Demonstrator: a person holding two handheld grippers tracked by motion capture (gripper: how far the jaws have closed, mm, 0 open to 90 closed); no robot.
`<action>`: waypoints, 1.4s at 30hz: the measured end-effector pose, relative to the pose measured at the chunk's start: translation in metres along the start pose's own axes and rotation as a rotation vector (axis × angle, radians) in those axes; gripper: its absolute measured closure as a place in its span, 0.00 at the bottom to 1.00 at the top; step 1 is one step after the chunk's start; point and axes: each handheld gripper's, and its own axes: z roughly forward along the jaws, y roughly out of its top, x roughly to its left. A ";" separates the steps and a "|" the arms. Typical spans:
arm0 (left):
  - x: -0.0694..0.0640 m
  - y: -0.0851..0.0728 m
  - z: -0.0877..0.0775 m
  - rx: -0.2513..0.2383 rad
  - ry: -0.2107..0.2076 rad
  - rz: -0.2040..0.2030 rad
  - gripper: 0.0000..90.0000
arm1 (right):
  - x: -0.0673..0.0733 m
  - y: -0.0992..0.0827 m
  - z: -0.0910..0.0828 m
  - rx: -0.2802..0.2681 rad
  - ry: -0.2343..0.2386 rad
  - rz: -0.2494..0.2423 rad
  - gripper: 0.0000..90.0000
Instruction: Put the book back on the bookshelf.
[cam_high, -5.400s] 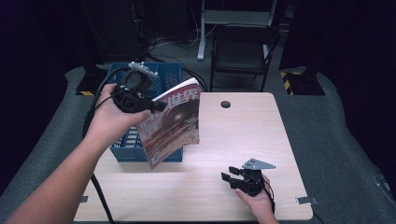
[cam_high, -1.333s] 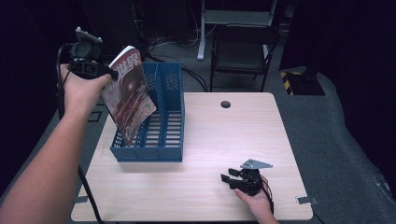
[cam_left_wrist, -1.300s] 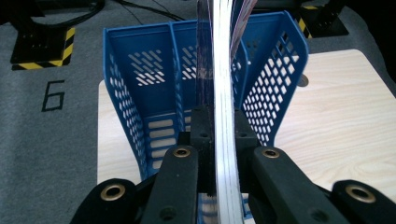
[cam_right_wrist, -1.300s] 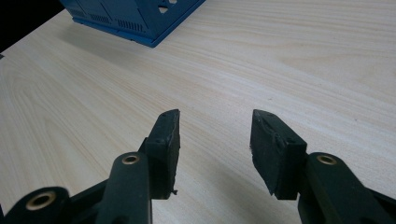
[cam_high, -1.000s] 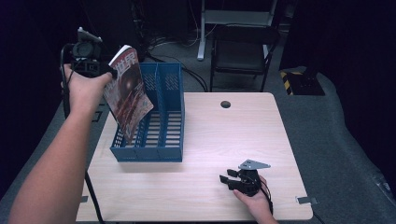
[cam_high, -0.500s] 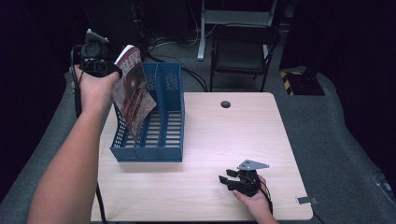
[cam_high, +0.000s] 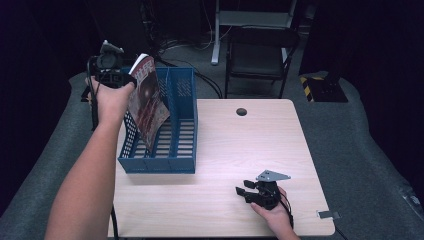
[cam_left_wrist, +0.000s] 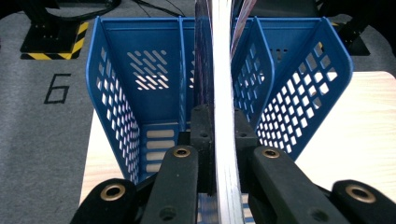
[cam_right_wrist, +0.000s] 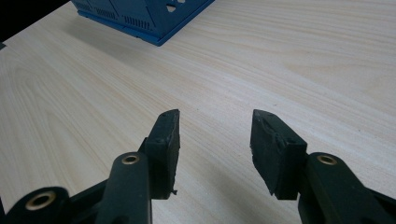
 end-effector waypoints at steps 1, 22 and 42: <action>0.000 -0.001 0.002 0.004 -0.004 0.005 0.93 | 0.000 0.000 0.000 0.000 -0.002 -0.001 0.58; -0.005 -0.025 0.048 0.039 -0.001 0.017 0.93 | -0.001 0.001 -0.004 -0.007 -0.013 -0.006 0.58; -0.011 -0.039 0.072 0.054 0.003 0.026 0.93 | 0.000 0.001 -0.005 -0.012 -0.017 -0.015 0.58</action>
